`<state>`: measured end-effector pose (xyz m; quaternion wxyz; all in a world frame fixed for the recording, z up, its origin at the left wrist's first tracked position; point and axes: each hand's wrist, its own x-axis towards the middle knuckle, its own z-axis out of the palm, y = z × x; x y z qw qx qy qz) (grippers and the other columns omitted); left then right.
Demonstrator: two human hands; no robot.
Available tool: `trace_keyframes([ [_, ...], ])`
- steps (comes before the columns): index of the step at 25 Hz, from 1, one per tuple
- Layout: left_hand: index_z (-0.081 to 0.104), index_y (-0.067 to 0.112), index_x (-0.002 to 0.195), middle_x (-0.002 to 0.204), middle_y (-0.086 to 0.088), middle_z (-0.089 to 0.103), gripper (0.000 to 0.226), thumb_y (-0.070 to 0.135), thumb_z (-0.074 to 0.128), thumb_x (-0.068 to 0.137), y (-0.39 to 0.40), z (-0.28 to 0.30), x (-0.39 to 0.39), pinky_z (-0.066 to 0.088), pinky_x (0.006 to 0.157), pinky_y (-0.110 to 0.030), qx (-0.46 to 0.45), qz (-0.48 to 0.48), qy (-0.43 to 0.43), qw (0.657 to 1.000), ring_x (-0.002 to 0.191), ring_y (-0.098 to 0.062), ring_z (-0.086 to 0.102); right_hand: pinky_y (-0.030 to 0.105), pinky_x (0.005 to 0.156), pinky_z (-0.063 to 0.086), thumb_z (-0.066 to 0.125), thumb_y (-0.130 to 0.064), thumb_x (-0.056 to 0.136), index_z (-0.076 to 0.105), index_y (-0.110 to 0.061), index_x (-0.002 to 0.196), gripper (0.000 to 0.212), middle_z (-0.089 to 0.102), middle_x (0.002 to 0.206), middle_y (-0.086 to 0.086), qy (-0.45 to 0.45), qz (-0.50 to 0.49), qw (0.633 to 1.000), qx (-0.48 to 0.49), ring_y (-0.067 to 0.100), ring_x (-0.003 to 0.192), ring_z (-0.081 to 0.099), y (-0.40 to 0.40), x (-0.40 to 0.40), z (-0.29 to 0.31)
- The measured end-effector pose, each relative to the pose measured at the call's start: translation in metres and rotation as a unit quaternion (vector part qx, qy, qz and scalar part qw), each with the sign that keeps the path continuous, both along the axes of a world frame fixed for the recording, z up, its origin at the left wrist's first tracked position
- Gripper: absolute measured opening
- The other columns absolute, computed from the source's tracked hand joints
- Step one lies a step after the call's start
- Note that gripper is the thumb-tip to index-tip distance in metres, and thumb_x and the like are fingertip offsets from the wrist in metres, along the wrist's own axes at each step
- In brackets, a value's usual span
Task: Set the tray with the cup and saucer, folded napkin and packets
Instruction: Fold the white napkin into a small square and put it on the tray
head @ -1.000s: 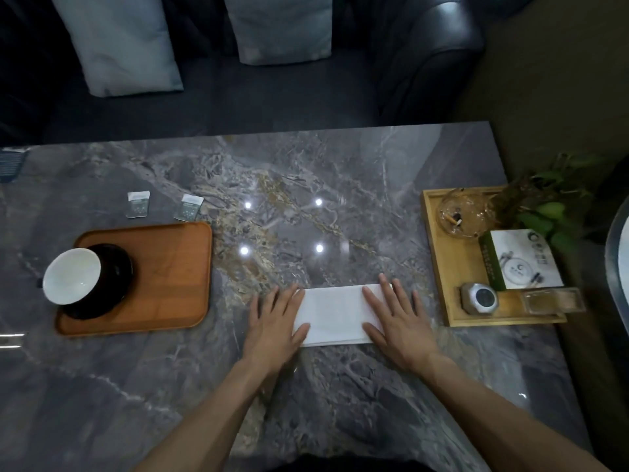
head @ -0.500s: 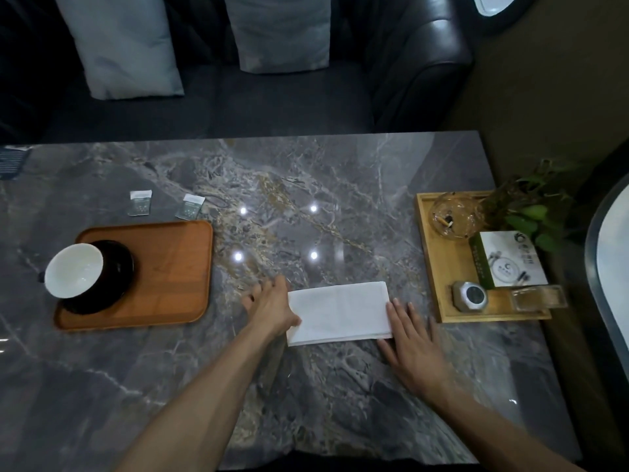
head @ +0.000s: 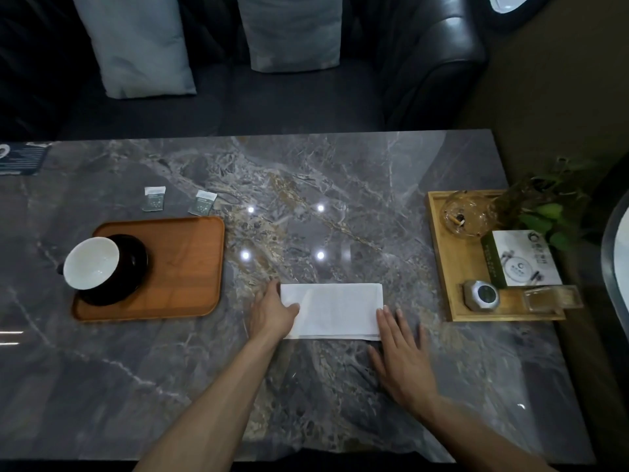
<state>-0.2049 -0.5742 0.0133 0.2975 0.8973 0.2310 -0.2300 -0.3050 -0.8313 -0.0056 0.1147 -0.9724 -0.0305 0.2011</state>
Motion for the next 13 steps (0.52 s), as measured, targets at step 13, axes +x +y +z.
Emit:
trace_keyframes([
  [13, 0.047, 0.013, 0.105, 0.105, -0.009, 0.064, 0.034, 0.014, 0.07, 0.081, 0.011, 0.006, -0.016, 0.046, 0.073, -0.034, -0.098, 0.051, -0.011, 0.994, 0.087, -0.022, 0.058, 0.062, 0.117, -0.003, 0.023, -0.055, 0.097, -0.004, -0.019, 0.155, 0.073, 0.001, 0.164, 0.0, -0.002, 0.004, 1.0, -0.028, 0.023, 0.151, -0.006, 0.01, -0.01, -0.008],
])
